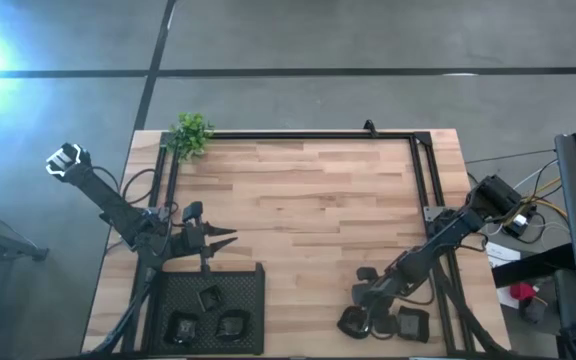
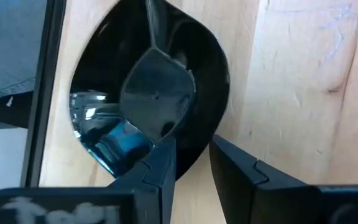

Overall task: Pick & Place Mini shaped plates
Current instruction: Stack the leaf shaped plate on top of the leaf shaped plate on the shelf

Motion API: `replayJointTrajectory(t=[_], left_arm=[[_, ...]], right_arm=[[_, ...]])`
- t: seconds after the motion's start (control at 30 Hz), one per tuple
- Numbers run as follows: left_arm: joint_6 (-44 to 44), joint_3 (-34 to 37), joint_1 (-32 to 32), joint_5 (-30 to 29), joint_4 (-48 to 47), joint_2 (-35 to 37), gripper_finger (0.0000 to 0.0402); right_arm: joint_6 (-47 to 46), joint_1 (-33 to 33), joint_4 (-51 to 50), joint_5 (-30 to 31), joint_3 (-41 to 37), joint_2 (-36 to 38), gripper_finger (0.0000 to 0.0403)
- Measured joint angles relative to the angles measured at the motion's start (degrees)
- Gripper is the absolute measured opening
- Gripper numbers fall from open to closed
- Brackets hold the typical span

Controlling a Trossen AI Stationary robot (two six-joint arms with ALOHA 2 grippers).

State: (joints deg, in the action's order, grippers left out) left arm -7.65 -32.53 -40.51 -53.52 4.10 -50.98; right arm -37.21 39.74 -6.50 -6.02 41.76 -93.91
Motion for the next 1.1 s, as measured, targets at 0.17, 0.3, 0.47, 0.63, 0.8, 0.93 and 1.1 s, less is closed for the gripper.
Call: replayJointTrajectory(t=[0.17,0.3,0.47,0.63,0.8,0.93,1.1], left_arm=[[-0.1,0.0,0.0,0.0,0.0,0.0,0.0069],[-0.1,0.0,0.0,0.0,0.0,0.0,0.0069],[-0.1,0.0,0.0,0.0,0.0,0.0,0.0069],[-0.1,0.0,0.0,0.0,0.0,0.0,0.0069],[0.3,0.0,0.0,0.0,0.0,0.0,0.0069],[0.4,0.0,0.0,0.0,0.0,0.0,0.0069],[1.7,0.0,0.0,0.0,0.0,0.0,0.0069]], right_arm=[[-3.2,0.2,0.0,-0.2,0.0,0.4,0.0093],[-5.3,0.2,-0.2,-0.2,0.0,0.0,0.0087],[-6.7,0.1,0.0,0.0,0.0,-0.1,0.0026],[-6.3,0.1,-0.7,1.7,1.3,0.4,0.001],[-3.9,-0.3,-5.2,6.2,4.8,3.0,0.0008],[-2.9,-0.8,-15.3,12.9,9.5,4.5,0.0008],[0.1,-3.0,-30.4,21.6,17.5,4.7,0.0008]])
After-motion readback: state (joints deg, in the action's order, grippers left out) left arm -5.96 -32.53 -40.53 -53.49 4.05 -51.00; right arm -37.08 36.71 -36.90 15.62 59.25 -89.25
